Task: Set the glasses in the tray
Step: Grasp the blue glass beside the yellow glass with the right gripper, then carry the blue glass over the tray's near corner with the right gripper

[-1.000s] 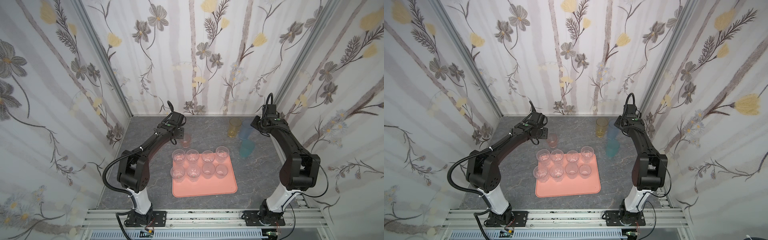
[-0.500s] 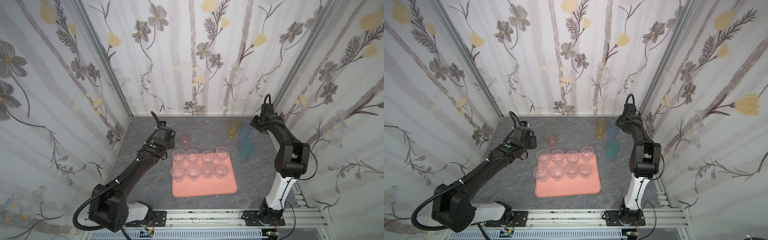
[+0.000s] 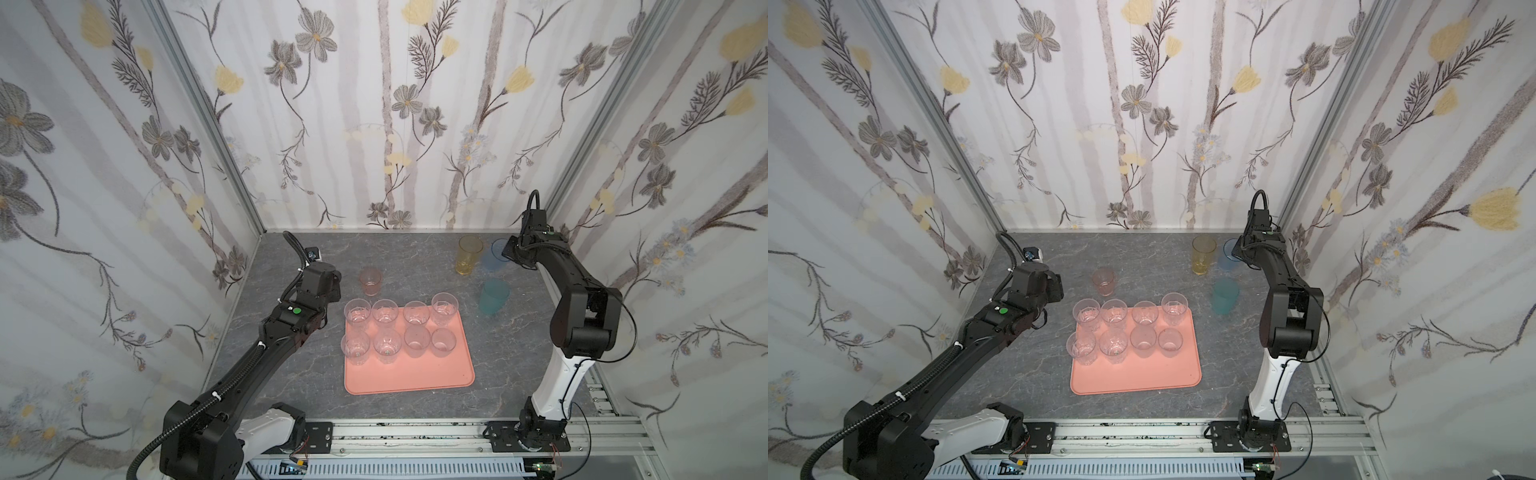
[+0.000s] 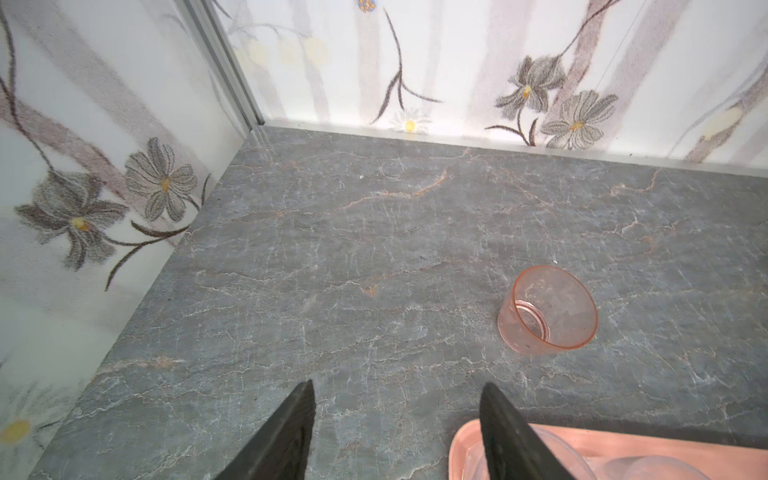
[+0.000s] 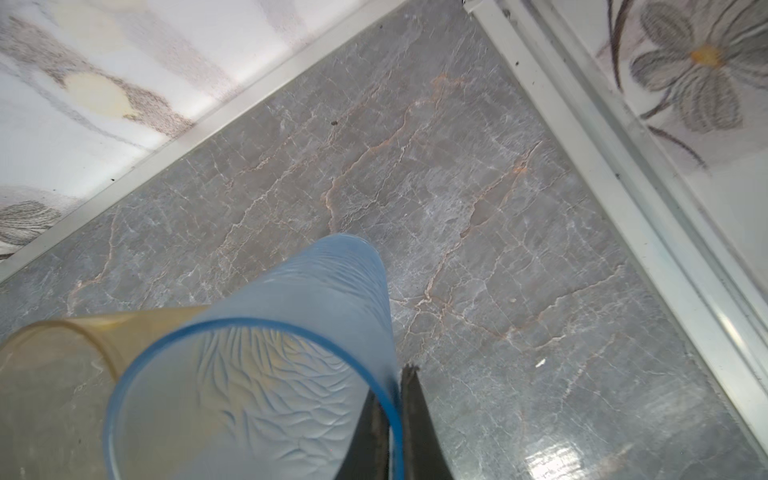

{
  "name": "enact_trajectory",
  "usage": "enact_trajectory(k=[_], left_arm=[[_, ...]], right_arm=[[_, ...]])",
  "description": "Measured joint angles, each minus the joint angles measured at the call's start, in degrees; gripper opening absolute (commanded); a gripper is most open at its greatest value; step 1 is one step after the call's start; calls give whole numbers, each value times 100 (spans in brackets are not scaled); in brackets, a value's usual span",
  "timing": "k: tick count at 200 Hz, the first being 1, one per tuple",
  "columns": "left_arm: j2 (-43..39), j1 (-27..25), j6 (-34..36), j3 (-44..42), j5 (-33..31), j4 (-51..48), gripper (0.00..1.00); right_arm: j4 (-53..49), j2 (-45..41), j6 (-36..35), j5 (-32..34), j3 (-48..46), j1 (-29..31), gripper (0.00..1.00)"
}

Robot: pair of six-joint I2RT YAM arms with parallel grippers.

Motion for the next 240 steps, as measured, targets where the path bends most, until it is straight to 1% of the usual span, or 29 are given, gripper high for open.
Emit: enact_trajectory(k=[23,60,92,130,148,182,214,240], left_arm=[[0,9,-59,44,39,-15,65],[-37,-17,-367,173,269,4,65],[-79,-111,-605,195,409,9,65],[-214,-197,-691,192,485,7,65],[-299,-236,-761,175,498,4,65],[-431,-262,-905,70,555,7,65],[-323,-295,-949,63,662,2,65],[-334,-304,-964,90,688,2,65]], right_arm=[[0,-516,-48,109,-227,87,0],[-149,-1220,-79,192,-437,352,0],[-376,-1757,-85,328,-444,713,0],[-723,-2444,-153,341,-507,1154,0],[-898,-2730,-170,382,-564,1438,0],[-1281,-3228,-181,179,-577,2063,0],[-1567,-3401,-164,146,-579,2505,0],[-1729,-3462,-146,-66,-575,3086,0]])
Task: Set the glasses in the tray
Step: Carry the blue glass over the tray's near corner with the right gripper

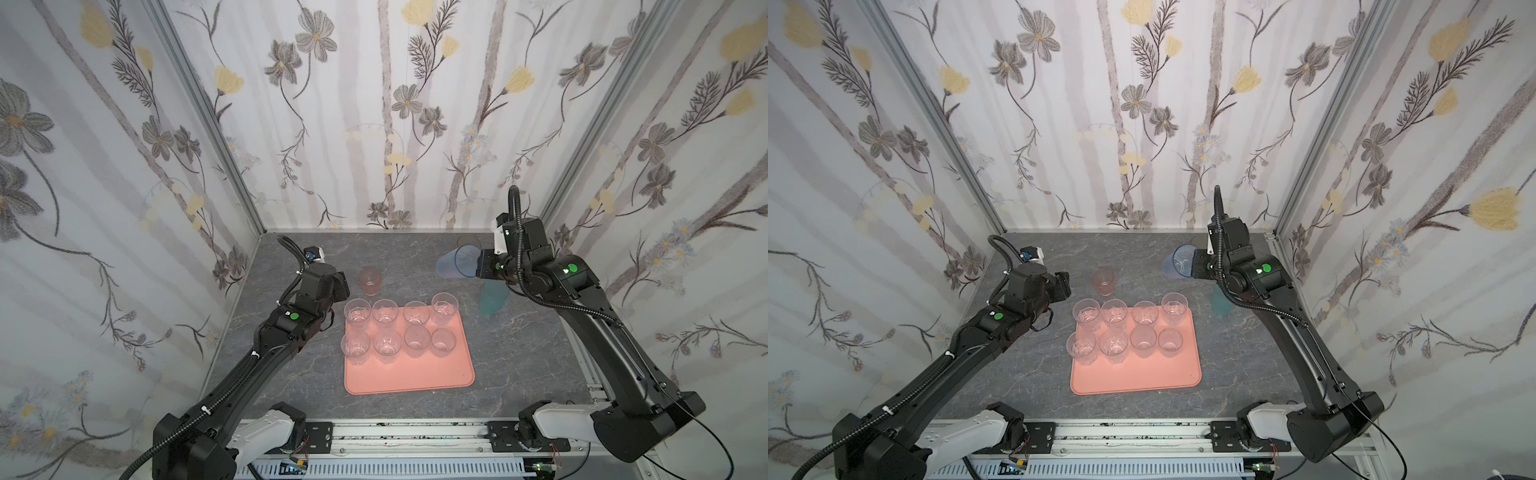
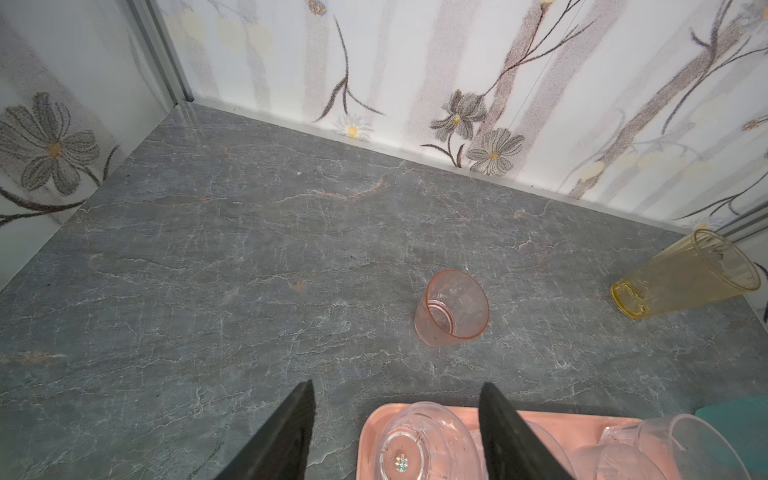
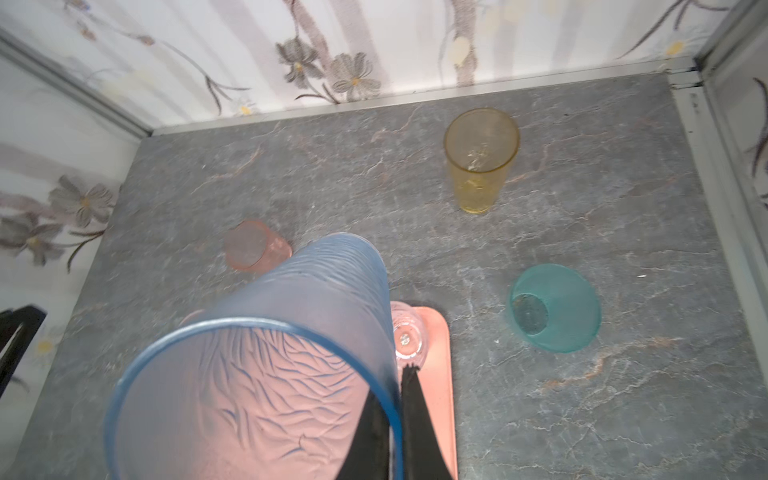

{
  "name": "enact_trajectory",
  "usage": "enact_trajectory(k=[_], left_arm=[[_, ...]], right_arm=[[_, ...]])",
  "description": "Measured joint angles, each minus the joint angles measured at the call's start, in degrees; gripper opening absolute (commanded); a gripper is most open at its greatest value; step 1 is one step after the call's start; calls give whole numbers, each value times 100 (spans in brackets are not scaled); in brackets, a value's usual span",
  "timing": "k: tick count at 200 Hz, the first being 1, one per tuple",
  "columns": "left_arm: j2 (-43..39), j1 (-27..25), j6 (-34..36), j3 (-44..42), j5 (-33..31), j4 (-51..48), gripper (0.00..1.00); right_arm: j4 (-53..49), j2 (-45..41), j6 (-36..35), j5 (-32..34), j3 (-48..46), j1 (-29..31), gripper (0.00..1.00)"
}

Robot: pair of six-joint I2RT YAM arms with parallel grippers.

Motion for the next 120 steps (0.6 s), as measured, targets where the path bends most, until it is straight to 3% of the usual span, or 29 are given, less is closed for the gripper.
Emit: enact_trajectory(k=[41,120], left_arm=[[-26,114,-4,28,-11,-114,66],[-199,1047,85,-94,116,-369,66]], right_arm=[[-66,-22,26,-568,-7,1088,0],[-59,664,-282,-1373,-289,3147,0]])
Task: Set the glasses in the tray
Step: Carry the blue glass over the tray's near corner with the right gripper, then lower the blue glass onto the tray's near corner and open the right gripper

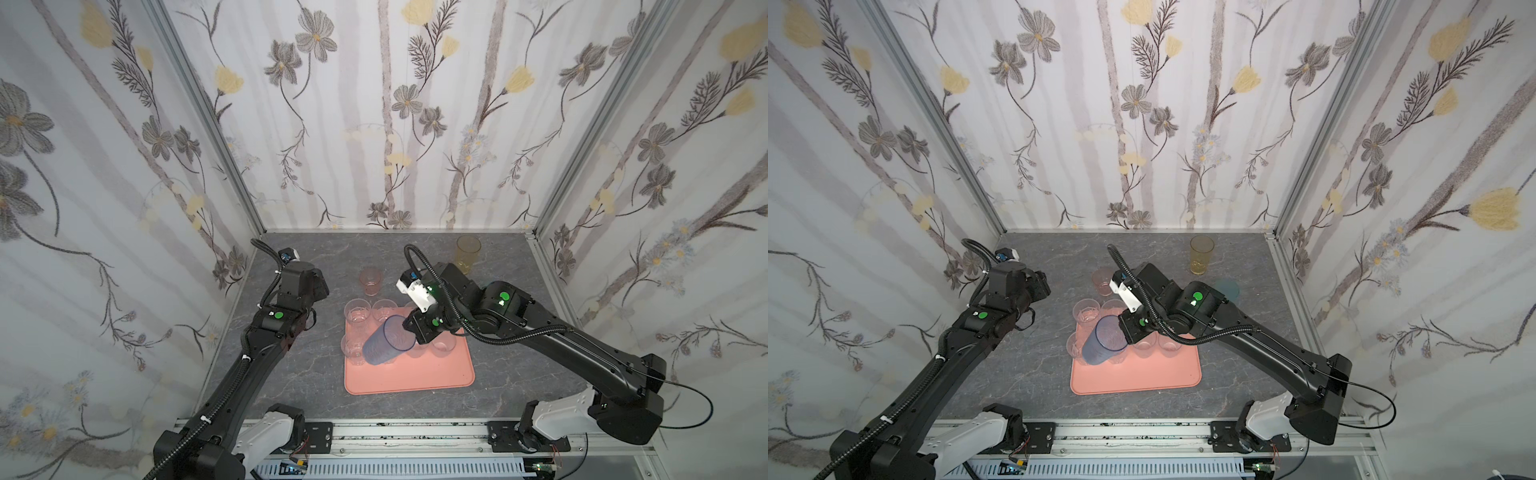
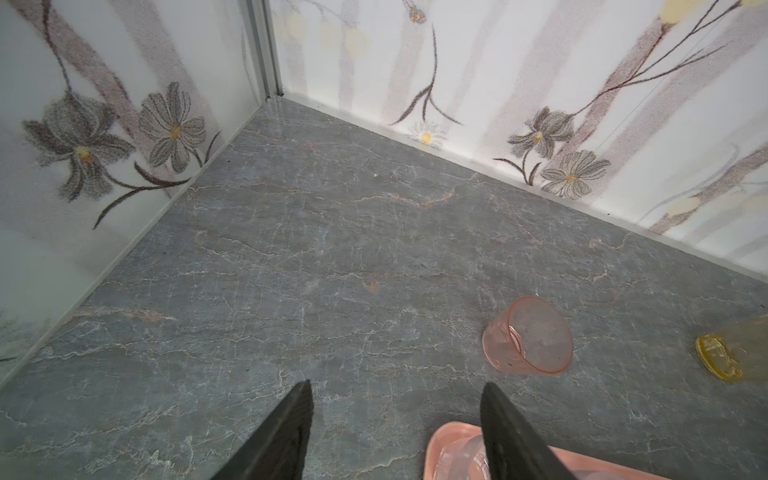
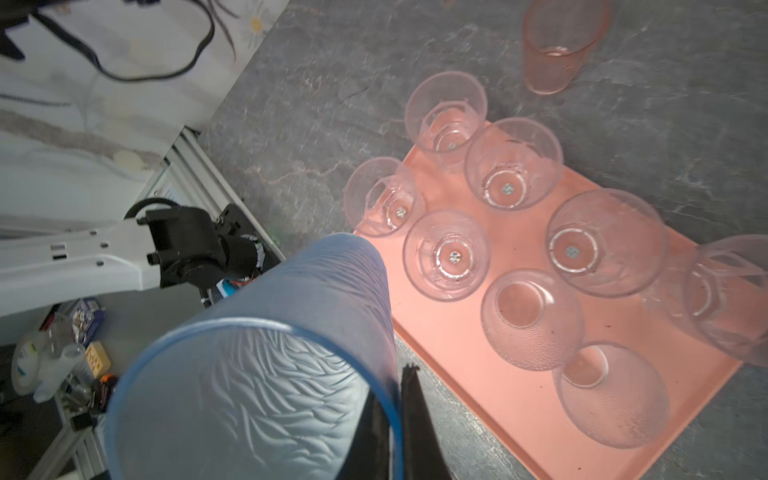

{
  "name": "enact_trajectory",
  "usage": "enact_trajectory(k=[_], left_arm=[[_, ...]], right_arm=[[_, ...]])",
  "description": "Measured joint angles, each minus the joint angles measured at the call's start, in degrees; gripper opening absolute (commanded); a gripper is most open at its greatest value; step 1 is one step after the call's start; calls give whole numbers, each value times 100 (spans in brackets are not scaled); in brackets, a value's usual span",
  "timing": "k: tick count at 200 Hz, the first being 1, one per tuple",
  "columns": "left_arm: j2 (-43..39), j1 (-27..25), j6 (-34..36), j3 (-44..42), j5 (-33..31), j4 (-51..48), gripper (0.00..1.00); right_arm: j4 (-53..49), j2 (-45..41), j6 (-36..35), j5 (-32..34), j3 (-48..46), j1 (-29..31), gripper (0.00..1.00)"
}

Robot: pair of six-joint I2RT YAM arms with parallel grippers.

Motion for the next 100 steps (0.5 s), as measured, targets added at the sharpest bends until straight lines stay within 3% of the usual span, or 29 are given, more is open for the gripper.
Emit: enact_trajectory(k=[39,100], left_arm=[[-11,48,-4,-111,138,-11,67],[2,149,-2,-238,184,-31,67]], right_arm=[[-4,732,-153,127,-15,468,0],[238,1884,-142,968,317,855,0]])
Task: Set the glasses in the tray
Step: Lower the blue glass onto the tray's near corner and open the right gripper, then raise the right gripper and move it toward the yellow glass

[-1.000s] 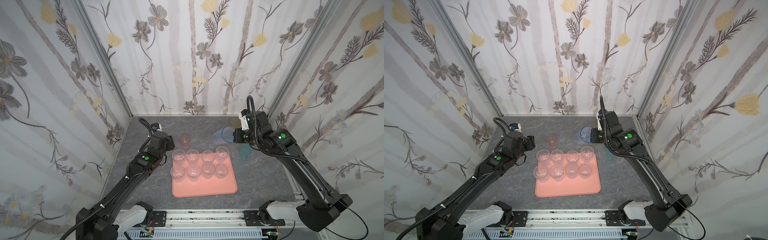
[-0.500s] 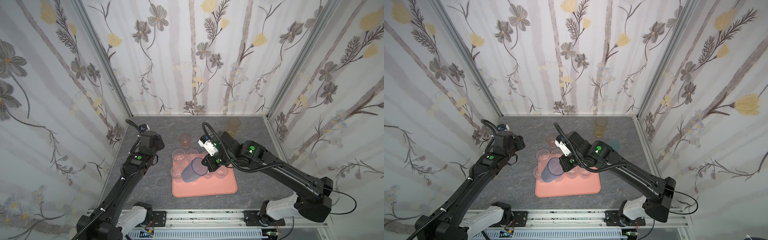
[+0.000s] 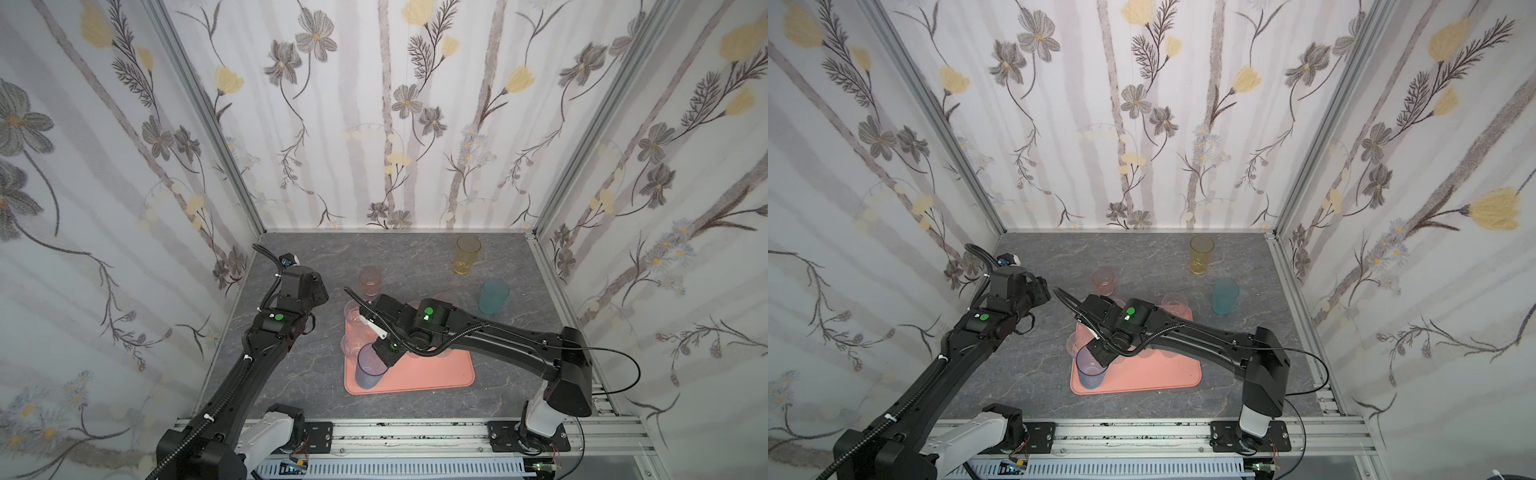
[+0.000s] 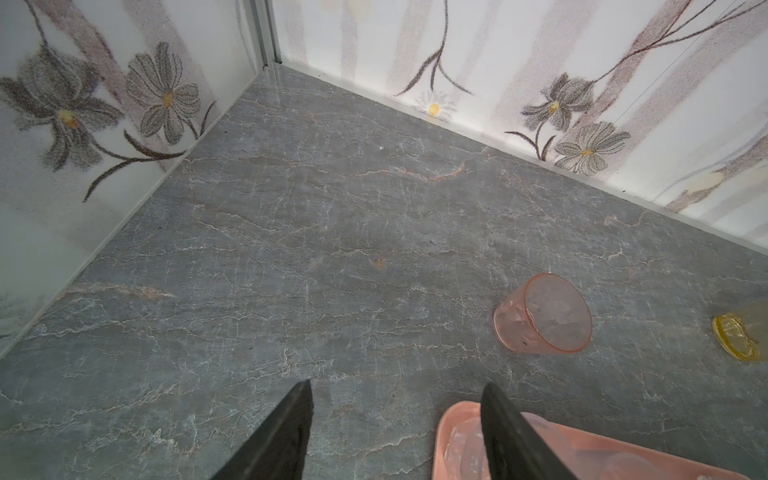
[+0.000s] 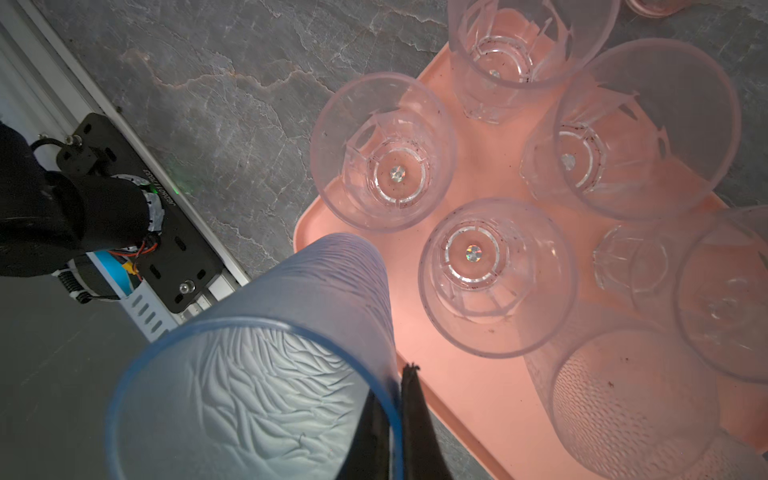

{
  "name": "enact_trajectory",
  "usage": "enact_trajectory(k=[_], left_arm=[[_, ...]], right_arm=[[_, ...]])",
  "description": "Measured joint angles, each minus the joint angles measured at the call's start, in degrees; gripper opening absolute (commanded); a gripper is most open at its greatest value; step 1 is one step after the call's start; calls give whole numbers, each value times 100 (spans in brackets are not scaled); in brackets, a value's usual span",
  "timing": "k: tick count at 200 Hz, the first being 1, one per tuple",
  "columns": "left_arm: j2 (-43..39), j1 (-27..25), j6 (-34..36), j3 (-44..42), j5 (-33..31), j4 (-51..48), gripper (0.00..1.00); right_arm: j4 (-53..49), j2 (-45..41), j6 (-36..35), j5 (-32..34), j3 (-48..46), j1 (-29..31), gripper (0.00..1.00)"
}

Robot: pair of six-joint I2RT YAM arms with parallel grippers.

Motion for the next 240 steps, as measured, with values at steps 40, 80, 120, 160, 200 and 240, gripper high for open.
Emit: enact_trajectory(k=[40,80,120,160,200,240], left_arm=[[-17,63,17,-17,11,-2,67],[-17,105,98,-17,33,-2,67],[-17,129,109,-13,50,0,67],[13,138,107,-11,55,0,67],[13,138,109,28,55,0,67],[35,138,133,149,52,-2,67]], right_arm=[[59,638,109,297,372,15,0],[92,970,151,302,732,20,0],[-42,1084,151,260,898,35,0],[-107,1246,146,269,1069,118,16],[-323,1364,142,-15,1150,149,33],[-422,1008,120,-411,1360,-103,40]])
